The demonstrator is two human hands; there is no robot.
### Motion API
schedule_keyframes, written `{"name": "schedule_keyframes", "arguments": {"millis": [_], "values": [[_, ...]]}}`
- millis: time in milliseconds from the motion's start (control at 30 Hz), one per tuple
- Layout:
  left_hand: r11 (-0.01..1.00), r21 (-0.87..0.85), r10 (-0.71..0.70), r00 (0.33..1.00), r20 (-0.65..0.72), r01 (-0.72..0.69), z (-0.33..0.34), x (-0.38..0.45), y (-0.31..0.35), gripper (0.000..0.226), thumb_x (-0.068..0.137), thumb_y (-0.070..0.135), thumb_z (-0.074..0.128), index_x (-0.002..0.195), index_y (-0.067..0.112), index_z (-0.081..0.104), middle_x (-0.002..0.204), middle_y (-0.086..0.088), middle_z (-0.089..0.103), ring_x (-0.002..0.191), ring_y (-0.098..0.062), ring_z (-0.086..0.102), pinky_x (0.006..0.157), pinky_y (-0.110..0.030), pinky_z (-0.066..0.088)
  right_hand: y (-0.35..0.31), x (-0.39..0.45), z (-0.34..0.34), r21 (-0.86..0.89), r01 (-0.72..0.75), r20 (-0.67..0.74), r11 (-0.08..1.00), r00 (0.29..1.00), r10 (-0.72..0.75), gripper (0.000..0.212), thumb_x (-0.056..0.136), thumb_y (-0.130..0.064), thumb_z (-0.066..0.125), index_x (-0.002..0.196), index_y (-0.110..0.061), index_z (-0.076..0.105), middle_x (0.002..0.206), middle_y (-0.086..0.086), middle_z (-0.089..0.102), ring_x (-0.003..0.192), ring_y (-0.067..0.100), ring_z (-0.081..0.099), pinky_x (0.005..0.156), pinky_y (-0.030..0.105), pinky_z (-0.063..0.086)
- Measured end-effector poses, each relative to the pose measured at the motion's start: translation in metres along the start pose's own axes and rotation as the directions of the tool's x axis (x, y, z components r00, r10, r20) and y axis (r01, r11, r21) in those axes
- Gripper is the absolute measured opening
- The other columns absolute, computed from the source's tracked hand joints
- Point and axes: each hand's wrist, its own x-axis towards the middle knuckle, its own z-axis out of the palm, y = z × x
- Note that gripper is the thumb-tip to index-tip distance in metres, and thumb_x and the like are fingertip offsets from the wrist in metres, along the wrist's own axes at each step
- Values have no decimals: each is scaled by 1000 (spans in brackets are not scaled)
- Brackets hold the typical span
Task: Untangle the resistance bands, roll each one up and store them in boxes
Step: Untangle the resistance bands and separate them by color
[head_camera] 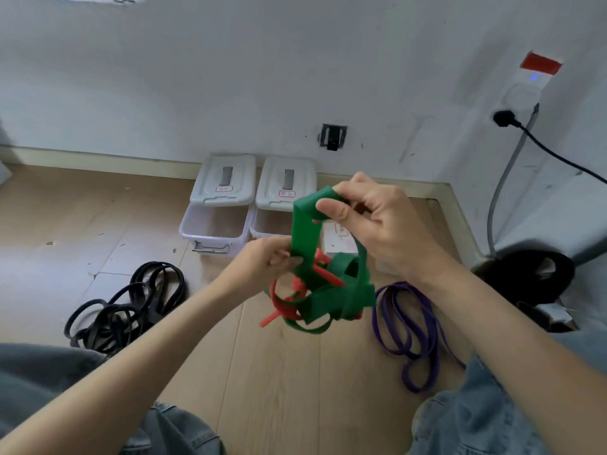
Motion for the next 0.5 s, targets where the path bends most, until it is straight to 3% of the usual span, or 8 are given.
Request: {"name": "schedule_keyframes", "arguments": {"millis": [67, 133, 200, 267, 300, 367, 433, 500], "values": [[990, 137, 50, 995, -87, -38, -9, 3, 3, 15, 88, 19, 60, 100, 24, 68, 96, 14, 65, 104, -19, 52, 89, -30, 41, 7, -1, -8, -1, -116, -23, 993, 993, 116, 26, 89, -28, 57, 92, -6, 70, 76, 10, 62, 69, 22, 57, 64, 34, 48], [980, 114, 184, 962, -202, -164, -20, 2, 17, 13, 86, 26, 62, 94, 27, 71, 85, 30, 62, 95, -6, 55, 77, -12, 38, 22, 0, -21, -48, -276, 13, 960, 961, 277, 27, 90, -31, 57, 87, -8, 71, 79, 15, 69, 71, 30, 63, 67, 41, 50], [986, -48, 138, 949, -284, -158, -28, -2, 30, 11, 88, 26, 60, 82, 29, 70, 70, 24, 64, 72, 2, 60, 64, -5, 42, 37, -2, -33, -149, -475, 153, 867, 855, 495, 26, 88, -37, 59, 93, -13, 70, 85, 8, 71, 77, 22, 66, 77, 39, 53], [1000, 10, 1, 965, -264, 2, -33, -5, 33, 22, 93, 24, 53, 72, 26, 60, 65, 10, 61, 63, -8, 59, 58, -14, 43, 46, -9, -32, -325, -556, 287, 765, 713, 640, 48, 84, -34, 65, 126, -14, 53, 108, 4, 66, 97, 18, 63, 90, 38, 50], [996, 64, -40, 976, -212, 55, -34, -8, 34, 26, 94, 24, 50, 70, 20, 57, 64, 4, 60, 62, -13, 59, 58, -21, 45, 47, -11, -28, -390, -525, 329, 756, 688, 647, 65, 82, -33, 68, 138, -16, 39, 123, 4, 58, 107, 18, 59, 95, 37, 47], [999, 10, -51, 987, -153, 53, -33, -14, 40, 30, 95, 23, 49, 68, 14, 57, 64, -6, 60, 57, -13, 61, 56, -26, 51, 41, -15, -13, -291, -460, 454, 839, 705, 545, 77, 80, -34, 70, 144, -27, 28, 139, -4, 46, 119, 14, 51, 99, 31, 44], [996, -85, 17, 996, -82, -24, -32, -20, 51, 29, 95, 23, 49, 70, 11, 58, 64, -10, 61, 54, -17, 60, 53, -31, 53, 36, -20, 3, -67, -418, 534, 906, 752, 386, 64, 80, -33, 71, 134, -35, 38, 131, -13, 51, 112, 3, 54, 91, 21, 47], [979, -184, 78, 996, -54, -86, -30, -24, 53, 28, 95, 25, 49, 74, 10, 60, 59, 3, 58, 49, -11, 52, 45, -24, 46, 29, -18, 10, 45, -375, 489, 926, 817, 307, 45, 81, -27, 70, 121, -25, 50, 110, -10, 61, 93, 0, 60, 72, 14, 48]]}}
